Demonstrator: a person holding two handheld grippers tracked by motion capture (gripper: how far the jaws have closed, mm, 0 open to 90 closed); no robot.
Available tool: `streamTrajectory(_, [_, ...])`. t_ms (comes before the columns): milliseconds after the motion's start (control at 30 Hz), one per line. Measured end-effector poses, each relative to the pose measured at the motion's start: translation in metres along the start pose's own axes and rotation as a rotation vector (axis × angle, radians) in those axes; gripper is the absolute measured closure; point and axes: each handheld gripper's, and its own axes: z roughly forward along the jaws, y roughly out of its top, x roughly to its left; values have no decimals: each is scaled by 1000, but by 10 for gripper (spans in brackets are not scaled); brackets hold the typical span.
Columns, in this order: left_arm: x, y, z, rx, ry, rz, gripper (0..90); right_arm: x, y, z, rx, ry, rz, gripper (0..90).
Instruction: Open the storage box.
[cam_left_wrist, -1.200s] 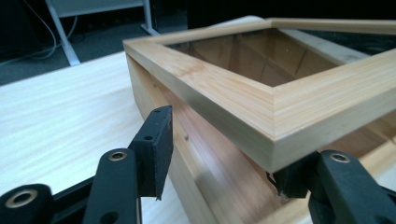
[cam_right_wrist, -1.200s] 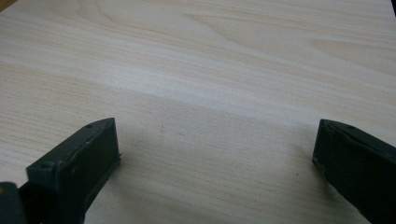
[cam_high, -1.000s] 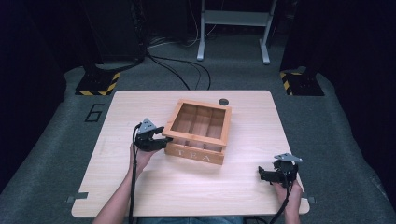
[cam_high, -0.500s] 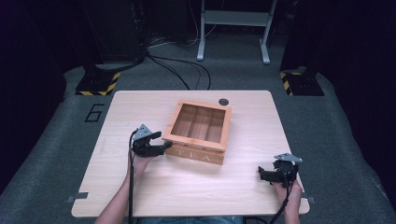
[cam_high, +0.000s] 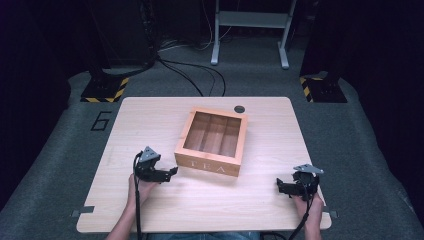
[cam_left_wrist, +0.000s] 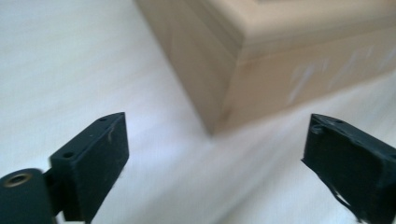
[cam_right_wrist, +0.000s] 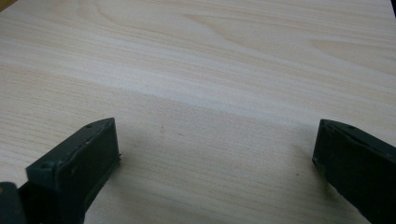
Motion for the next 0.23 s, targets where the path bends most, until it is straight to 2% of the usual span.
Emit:
streamTrajectory(33, [0, -6, -2, 25, 18, 10, 19, 0, 0, 0, 0, 0, -1, 0])
streamTrajectory(67, [-2, -17, -7, 62, 58, 24, 13, 0, 0, 0, -1, 0, -1, 0])
streamTrajectory(100, [-3, -22, -9, 77, 69, 26, 11, 0, 0, 0, 0, 0, -1, 0])
streamTrajectory(167, [-3, -26, -11, 91, 84, 36, 4, 0, 0, 0, -2, -5, -1, 0])
streamTrajectory(200, [-3, -32, -15, 98, 102, 25, 1, 0, 0, 0, 3, -5, -2, 0])
streamTrajectory(233, [-3, -32, -15, 98, 102, 25, 1, 0, 0, 0, 3, -5, -2, 0])
